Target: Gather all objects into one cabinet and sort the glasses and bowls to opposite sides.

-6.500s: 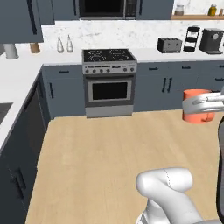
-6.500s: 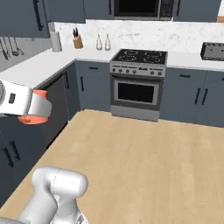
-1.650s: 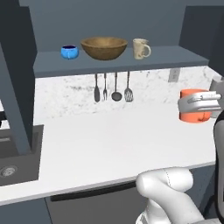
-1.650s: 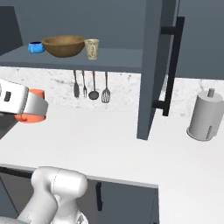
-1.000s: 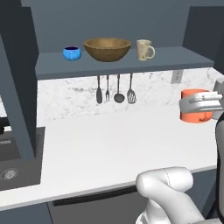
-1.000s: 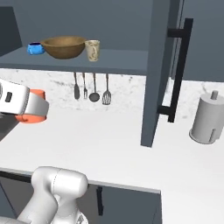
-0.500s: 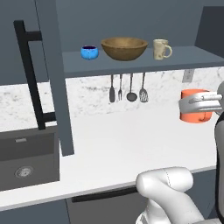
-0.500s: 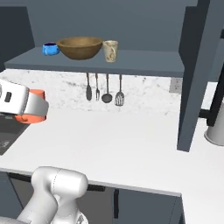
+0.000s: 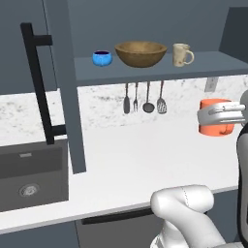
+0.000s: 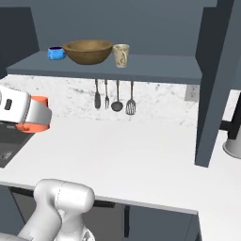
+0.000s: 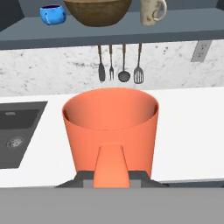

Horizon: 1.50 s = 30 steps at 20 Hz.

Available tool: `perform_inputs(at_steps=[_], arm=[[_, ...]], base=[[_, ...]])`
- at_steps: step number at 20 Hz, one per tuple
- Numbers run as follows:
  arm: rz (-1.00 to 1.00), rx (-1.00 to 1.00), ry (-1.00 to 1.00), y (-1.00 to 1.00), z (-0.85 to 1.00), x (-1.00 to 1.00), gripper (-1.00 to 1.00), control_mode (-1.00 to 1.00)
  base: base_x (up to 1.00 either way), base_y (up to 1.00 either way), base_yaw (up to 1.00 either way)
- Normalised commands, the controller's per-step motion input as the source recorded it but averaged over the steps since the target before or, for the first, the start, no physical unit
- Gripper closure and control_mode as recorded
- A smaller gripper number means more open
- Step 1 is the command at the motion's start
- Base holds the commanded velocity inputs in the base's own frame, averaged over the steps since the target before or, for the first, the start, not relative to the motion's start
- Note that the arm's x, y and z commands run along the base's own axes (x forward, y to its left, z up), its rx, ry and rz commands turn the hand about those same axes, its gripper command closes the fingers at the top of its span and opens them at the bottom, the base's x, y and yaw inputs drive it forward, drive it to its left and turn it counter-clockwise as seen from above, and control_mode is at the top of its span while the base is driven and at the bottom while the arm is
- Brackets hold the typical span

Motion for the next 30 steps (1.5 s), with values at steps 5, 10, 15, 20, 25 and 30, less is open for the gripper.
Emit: perform_inputs(at_steps=[5, 10, 15, 20, 25, 30], arm=[[0.0, 0.0, 0.0, 0.0, 0.0, 0.0, 1.0, 1.0], [0.0, 0.0, 0.0, 0.0, 0.0, 0.0, 1.0, 1.0], [0.0, 0.0, 0.0, 0.0, 0.0, 0.0, 1.0, 1.0], [0.0, 0.0, 0.0, 0.0, 0.0, 0.0, 1.0, 1.0], [0.0, 0.0, 0.0, 0.0, 0.0, 0.0, 1.0, 1.0], [0.0, 0.0, 0.0, -0.04, 0.0, 0.0, 1.0, -1.0]], base=[[0.07, -0.33, -0.03], [0.0, -0.32, -0.04], [0.0, -0.36, -0.06], [0.08, -0.47, -0.09], [0.3, -0.37, -0.01], [0.03, -0.06, 0.0]])
